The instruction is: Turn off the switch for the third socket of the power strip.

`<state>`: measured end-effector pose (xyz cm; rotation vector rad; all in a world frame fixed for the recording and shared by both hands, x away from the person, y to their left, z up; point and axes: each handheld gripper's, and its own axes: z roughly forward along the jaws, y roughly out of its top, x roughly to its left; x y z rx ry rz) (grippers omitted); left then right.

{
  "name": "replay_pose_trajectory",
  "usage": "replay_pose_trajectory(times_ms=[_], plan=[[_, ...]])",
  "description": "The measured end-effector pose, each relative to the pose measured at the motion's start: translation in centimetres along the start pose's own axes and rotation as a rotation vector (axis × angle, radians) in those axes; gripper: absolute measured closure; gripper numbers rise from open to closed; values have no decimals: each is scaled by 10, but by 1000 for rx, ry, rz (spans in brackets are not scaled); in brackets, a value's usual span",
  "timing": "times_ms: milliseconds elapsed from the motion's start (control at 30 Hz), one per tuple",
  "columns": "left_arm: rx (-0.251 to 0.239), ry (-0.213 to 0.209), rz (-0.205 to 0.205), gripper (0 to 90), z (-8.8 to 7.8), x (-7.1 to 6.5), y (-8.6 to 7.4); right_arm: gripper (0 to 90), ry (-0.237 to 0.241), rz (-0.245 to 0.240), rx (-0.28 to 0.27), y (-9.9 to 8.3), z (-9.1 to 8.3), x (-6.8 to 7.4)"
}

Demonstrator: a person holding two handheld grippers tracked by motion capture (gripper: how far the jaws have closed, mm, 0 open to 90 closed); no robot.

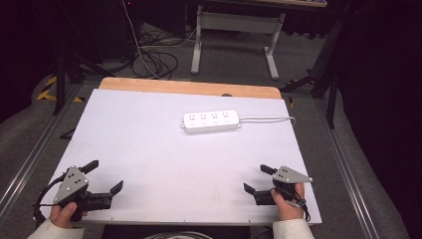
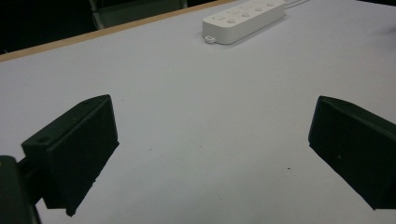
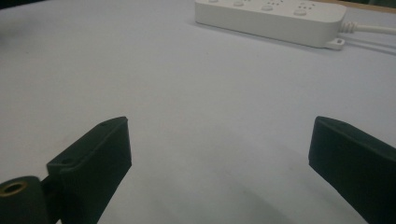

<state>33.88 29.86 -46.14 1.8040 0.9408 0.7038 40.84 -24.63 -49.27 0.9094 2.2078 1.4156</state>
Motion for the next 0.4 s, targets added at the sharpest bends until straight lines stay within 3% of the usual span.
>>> replay_pose_trajectory(times_ms=[167, 267, 300, 400], plan=[[-17, -15, 0, 19, 3, 2, -2, 60, -24, 29, 1, 3, -2, -1], [-21, -13, 27, 20, 2, 2, -4, 47, 30, 71, -22, 5, -3, -4], [-20, -16, 39, 18, 1, 3, -5, 49, 28, 78, -28, 7, -3, -4], [-21, -35, 17, 19, 1, 3, -4, 51, 3, 45, 4, 10, -3, -3]])
